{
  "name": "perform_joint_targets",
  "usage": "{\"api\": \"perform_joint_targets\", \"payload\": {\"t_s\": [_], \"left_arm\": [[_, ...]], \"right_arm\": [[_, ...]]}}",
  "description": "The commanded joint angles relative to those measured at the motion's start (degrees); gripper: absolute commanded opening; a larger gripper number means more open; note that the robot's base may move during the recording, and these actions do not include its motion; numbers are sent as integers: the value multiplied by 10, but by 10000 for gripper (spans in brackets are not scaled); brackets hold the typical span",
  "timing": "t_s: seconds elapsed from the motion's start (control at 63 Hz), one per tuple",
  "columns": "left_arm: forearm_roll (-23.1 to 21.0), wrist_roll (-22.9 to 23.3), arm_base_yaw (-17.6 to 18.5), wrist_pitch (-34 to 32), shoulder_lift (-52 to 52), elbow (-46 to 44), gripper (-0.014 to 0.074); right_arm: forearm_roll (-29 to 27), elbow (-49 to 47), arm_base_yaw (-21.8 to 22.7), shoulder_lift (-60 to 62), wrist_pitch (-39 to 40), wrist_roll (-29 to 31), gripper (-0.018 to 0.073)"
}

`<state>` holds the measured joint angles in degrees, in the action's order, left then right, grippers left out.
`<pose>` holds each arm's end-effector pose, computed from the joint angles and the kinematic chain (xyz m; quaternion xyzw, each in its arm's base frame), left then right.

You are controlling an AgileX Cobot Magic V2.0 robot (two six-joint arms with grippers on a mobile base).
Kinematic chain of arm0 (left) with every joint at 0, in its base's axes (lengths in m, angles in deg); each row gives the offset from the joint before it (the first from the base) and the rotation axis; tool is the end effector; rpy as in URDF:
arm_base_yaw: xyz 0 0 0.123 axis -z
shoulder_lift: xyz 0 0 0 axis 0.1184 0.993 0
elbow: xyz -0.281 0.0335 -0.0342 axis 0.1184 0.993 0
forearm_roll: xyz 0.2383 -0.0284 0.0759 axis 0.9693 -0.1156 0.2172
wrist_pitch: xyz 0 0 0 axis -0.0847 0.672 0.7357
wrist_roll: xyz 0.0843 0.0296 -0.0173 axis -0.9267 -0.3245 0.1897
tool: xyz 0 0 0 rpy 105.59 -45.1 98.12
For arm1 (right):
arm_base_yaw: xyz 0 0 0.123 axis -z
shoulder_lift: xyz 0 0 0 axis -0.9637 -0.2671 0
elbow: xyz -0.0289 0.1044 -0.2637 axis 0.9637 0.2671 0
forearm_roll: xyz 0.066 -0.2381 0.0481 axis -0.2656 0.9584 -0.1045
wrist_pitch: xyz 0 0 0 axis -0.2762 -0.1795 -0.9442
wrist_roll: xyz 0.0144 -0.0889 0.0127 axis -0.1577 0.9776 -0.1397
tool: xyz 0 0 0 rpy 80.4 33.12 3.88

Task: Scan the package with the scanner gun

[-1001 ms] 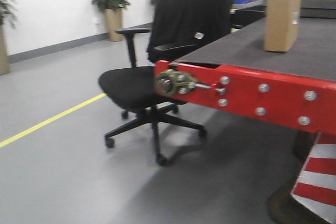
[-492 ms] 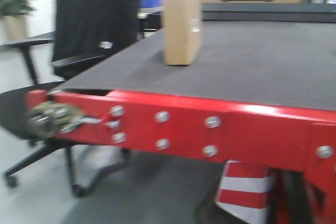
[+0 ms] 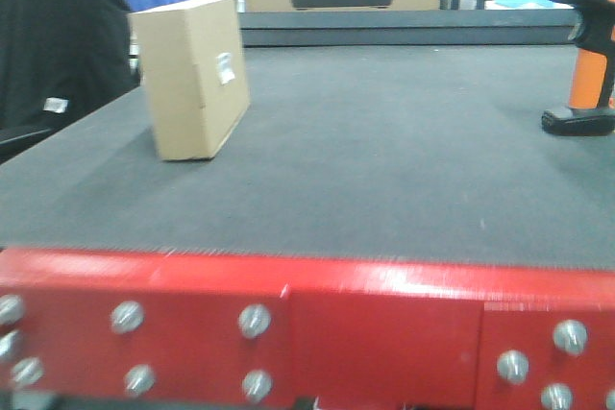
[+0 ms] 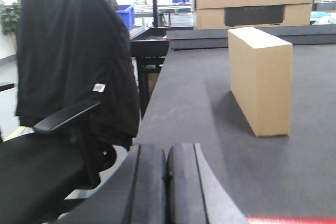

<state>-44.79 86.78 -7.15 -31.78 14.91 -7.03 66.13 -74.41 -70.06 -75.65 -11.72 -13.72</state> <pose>0.0568 0.0007 0.2073 0.0268 0.6974 0.0347 0.7154 0.0566 -0.0036 0.2047 0.0449 0.7078 -0.0040 0.7050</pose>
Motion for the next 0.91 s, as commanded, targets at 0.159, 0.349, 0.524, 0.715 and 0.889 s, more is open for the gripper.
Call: {"api": "perform_joint_targets", "payload": {"t_s": [0.159,0.349,0.524,0.715,0.889], "left_arm": [[1,-1,0,-11,-2,-1,-111],[1,-1,0,-11,-2,-1,-111],[1,-1,0,-11,-2,-1,-111],[1,-1,0,-11,-2,-1,-111],[1,-1,0,-11,-2,-1,-111]], "right_arm": [[4,0,-1,2,8,3,-162],[4,0,-1,2,8,3,-162],[4,0,-1,2,8,3,-162],[4,0,-1,2,8,3,-162],[4,0,-1,2,8,3,-162]]}}
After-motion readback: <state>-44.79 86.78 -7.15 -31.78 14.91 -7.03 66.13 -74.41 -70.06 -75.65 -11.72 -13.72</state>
